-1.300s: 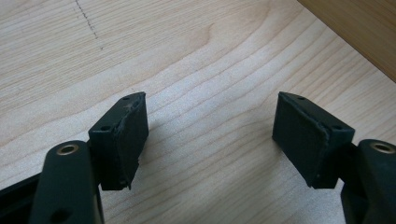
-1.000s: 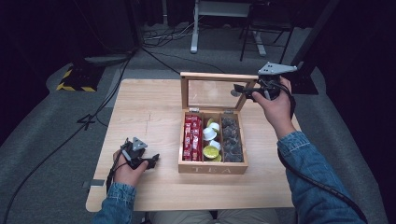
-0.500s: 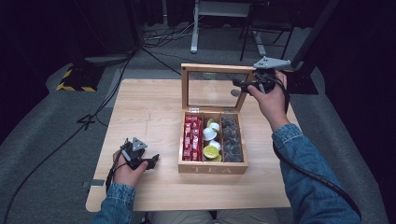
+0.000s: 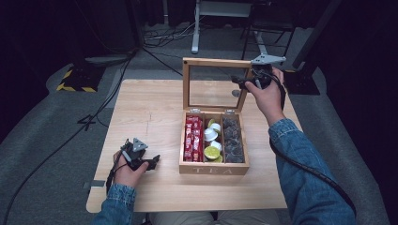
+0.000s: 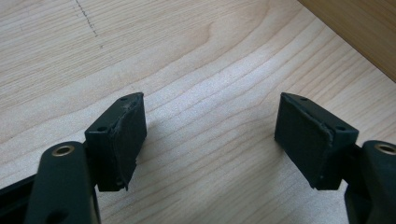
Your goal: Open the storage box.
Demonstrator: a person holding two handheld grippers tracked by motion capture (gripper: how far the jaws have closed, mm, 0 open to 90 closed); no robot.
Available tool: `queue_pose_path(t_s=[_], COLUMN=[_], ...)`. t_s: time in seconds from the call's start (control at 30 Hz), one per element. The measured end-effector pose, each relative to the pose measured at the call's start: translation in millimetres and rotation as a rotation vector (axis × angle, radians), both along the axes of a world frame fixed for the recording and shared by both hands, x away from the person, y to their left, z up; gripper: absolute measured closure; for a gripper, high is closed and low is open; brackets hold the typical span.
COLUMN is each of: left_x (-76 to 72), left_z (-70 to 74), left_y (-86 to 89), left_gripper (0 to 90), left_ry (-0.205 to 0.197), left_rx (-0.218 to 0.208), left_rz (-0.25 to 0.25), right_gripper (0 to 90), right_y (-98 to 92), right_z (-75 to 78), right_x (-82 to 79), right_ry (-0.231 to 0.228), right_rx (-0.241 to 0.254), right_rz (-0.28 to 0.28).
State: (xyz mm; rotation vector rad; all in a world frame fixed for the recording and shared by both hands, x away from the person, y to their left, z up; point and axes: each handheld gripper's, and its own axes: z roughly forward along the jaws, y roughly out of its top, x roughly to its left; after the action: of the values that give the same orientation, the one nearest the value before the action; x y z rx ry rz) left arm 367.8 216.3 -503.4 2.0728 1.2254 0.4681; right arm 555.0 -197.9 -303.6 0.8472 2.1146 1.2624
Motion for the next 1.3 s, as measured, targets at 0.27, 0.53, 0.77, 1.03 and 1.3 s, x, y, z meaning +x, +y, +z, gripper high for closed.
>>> queue_pose_path(t_s=[0.27,0.53,0.77,1.03,1.3], left_x=[0.1,0.5,1.6,2.1,2.1], left_z=[0.1,0.0,-0.1,-0.2,-0.4], left_y=[0.2,0.6,0.0,0.6,0.5], left_gripper=[25.2,24.3,22.8,22.5,22.5], left_ry=[0.003,0.004,0.003,0.001,0.0], left_rx=[-0.003,-0.009,0.004,0.006,0.004], left_rz=[-0.001,0.001,-0.004,-0.012,-0.011], right_gripper=[30.2,28.7,27.4,21.7,20.5], right_y=[2.8,5.2,5.7,8.9,8.2], right_z=[-5.7,-15.6,-28.6,-44.4,-53.6], right_x=[11.0,19.2,27.8,33.2,36.9], right_ry=[0.026,0.051,0.08,0.131,0.144], right_rx=[0.002,0.003,0.008,0.017,0.023], right_rz=[-0.02,-0.027,-0.034,-0.034,-0.043])
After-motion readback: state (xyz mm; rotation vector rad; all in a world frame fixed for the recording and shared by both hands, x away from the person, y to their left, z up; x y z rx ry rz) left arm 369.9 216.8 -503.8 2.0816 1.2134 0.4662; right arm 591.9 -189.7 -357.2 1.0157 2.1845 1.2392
